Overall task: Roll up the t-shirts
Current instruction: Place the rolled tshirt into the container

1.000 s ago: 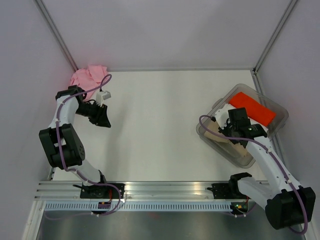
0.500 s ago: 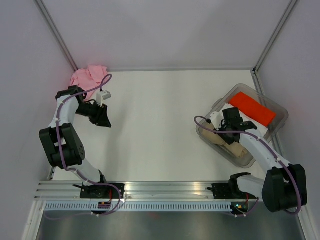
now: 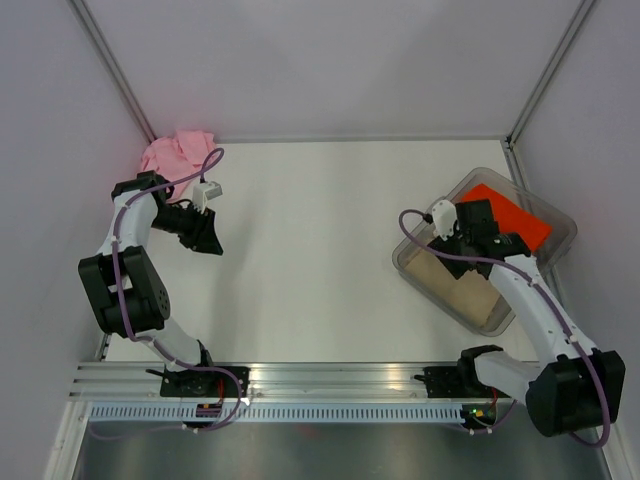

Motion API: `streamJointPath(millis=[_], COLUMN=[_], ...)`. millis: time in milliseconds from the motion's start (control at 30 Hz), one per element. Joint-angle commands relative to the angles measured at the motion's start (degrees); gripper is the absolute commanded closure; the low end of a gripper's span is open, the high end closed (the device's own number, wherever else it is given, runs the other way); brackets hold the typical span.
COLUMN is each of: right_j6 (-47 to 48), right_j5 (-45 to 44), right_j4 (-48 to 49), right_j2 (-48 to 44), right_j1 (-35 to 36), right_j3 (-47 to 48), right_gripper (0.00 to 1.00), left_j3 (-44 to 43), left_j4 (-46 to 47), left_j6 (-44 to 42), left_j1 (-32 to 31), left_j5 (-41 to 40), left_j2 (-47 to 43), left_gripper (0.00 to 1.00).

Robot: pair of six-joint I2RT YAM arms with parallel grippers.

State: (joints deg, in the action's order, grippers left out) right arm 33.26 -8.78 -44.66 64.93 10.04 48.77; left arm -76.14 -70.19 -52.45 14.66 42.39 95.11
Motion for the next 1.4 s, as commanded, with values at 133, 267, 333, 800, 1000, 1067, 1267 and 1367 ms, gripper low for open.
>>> streamJointPath(millis=[133,267,333,800,1000,1067,1267,1367], right_j6=[-24.79,-36.90,-39.92,-41.79,-40.81,-40.90,-42.74,-44.68], right_j5=[5.69,11.84,13.43,11.67,15.26,17.29,17.57,10.66], right_j4=[8.17,20.47,25.91,46.51,47.39,48.27,45.11,43.10], right_j2=[-5.34,-3.67,-2.01,14.59,19.10,19.19,16.03,9.18], right_j1=[-1.34,-1.34,-1.34,-2.13,-2.31,-2.31,-2.40,-2.40], right_j3=[4.32,-2.17,-4.47,-10.54,-9.40,-9.14,-5.36,-3.52], right_gripper=[0.49,0.88,0.90,0.94,0.96,0.96,0.88,0.53], left_j3=[-1.03,-1.47,-1.47,-1.03,-1.29,-1.38,-1.82,-1.73], left_j4=[-0.65,-0.65,-0.65,-0.65,-0.47,-0.38,-0.21,-0.12], left_j6=[-2.84,-2.93,-2.93,-2.84,-2.66,-2.14,-1.17,-0.20], left_j1=[-0.07,0.02,0.11,0.02,0.02,0.11,0.11,0.11], left_j5=[2.87,2.08,2.08,2.08,0.94,0.67,0.50,-0.20], left_j2=[0.86,1.74,1.74,2.36,2.27,2.27,1.75,0.69], left_gripper=[0.62,0.62,0.62,0.62,0.62,0.62,0.62,0.62])
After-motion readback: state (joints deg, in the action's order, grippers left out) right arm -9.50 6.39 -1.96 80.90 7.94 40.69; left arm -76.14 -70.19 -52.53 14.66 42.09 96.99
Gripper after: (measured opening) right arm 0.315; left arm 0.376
